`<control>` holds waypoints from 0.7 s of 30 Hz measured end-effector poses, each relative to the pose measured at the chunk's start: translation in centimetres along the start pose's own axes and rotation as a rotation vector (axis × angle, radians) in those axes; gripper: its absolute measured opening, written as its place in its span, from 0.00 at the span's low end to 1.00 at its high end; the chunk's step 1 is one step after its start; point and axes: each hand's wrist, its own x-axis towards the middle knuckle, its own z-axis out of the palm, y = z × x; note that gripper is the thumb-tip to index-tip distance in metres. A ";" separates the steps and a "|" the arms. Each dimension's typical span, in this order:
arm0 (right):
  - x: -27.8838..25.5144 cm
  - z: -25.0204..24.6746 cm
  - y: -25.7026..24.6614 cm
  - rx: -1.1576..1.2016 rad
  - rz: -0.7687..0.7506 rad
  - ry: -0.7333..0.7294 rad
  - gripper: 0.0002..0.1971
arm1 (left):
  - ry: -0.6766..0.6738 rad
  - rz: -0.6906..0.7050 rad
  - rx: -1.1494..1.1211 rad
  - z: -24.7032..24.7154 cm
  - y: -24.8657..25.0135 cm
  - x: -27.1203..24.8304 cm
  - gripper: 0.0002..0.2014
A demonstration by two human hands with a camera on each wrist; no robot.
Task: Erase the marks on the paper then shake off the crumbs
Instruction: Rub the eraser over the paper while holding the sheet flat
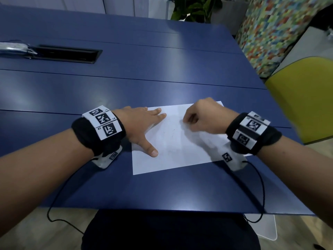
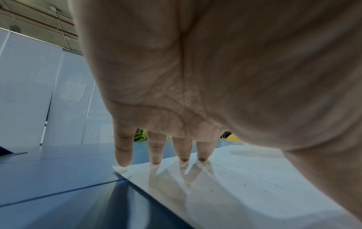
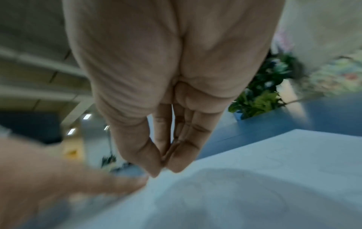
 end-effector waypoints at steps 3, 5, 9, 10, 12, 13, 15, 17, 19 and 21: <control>-0.6 -2.1 2.6 0.151 0.083 0.106 0.06 | 0.000 0.009 -0.007 0.2 -0.2 0.0 0.72; -1.9 -2.9 3.7 0.225 0.114 0.172 0.06 | 0.004 0.024 -0.011 0.2 -0.4 0.1 0.73; -5.1 -3.8 5.4 0.379 0.193 0.223 0.07 | 0.027 0.075 -0.049 0.2 -0.6 -0.2 0.70; -5.8 -3.8 5.6 0.419 0.205 0.224 0.07 | 0.041 0.084 -0.065 0.1 -0.6 -0.4 0.69; -7.2 -3.5 5.9 0.474 0.222 0.222 0.07 | 0.083 0.102 -0.086 -0.1 -0.9 -1.1 0.66; -7.9 -3.2 5.9 0.487 0.230 0.225 0.07 | 0.101 0.117 -0.091 -0.2 -1.2 -1.5 0.64; -9.0 -2.4 5.9 0.496 0.244 0.231 0.06 | 0.088 0.163 -0.116 -0.2 -1.9 -2.5 0.59; -10.0 -1.3 5.4 0.444 0.239 0.200 0.04 | 0.051 0.217 -0.144 0.1 -2.1 -3.3 0.55; -10.7 0.1 4.3 0.365 0.202 0.168 0.03 | 0.016 0.234 -0.134 0.5 -1.8 -3.8 0.53; -10.9 1.4 2.8 0.332 0.147 0.154 0.05 | 0.011 0.211 -0.097 1.1 -1.2 -4.0 0.51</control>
